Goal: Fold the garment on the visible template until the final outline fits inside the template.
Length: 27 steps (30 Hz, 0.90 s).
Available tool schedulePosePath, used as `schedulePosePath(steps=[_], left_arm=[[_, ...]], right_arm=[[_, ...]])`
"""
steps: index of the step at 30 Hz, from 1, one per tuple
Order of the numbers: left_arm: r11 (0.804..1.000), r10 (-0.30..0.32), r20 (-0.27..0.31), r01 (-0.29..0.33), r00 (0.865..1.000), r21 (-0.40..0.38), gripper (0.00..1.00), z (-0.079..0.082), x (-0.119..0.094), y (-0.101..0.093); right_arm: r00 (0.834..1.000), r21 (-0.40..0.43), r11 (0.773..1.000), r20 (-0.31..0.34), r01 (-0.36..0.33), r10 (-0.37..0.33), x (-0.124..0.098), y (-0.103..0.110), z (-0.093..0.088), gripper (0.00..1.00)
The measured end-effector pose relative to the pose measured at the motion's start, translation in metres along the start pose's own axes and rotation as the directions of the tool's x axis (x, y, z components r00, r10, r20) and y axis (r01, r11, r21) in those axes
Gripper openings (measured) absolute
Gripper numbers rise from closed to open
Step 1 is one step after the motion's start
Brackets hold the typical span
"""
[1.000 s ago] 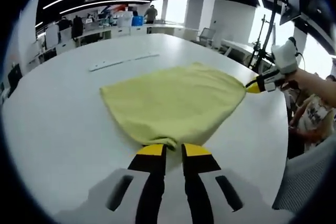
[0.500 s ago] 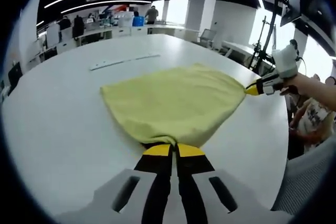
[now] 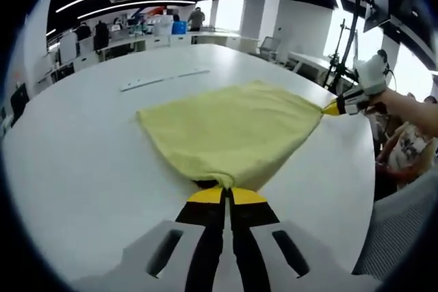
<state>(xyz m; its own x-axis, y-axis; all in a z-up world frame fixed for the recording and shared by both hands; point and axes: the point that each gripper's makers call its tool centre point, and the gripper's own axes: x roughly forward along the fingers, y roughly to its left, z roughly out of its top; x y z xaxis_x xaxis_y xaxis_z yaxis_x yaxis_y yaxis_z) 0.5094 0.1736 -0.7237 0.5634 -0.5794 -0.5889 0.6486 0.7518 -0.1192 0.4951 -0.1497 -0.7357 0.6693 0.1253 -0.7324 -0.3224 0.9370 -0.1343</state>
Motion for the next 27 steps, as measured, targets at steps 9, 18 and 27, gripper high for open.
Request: schedulePosePath(steps=[9,18,27], left_arm=[[1.0,0.008,-0.01,-0.008,1.0,0.001,0.0,-0.004,-0.004,0.009],[0.997,-0.026,-0.008,0.025,1.0,-0.068,0.0,-0.019,-0.003,0.014],[0.997,-0.03,-0.039,0.028,0.999,-0.066,0.0,-0.032,0.001,0.013]], right_arm=[[0.999,-0.113,0.992,0.015,-0.049,0.051,-0.005,-0.007,0.007,0.0],[0.987,-0.109,0.982,0.037,-0.152,0.156,-0.003,-0.009,0.002,0.0],[0.985,0.018,0.985,0.016,-0.171,0.171,0.002,-0.002,-0.007,0.04]])
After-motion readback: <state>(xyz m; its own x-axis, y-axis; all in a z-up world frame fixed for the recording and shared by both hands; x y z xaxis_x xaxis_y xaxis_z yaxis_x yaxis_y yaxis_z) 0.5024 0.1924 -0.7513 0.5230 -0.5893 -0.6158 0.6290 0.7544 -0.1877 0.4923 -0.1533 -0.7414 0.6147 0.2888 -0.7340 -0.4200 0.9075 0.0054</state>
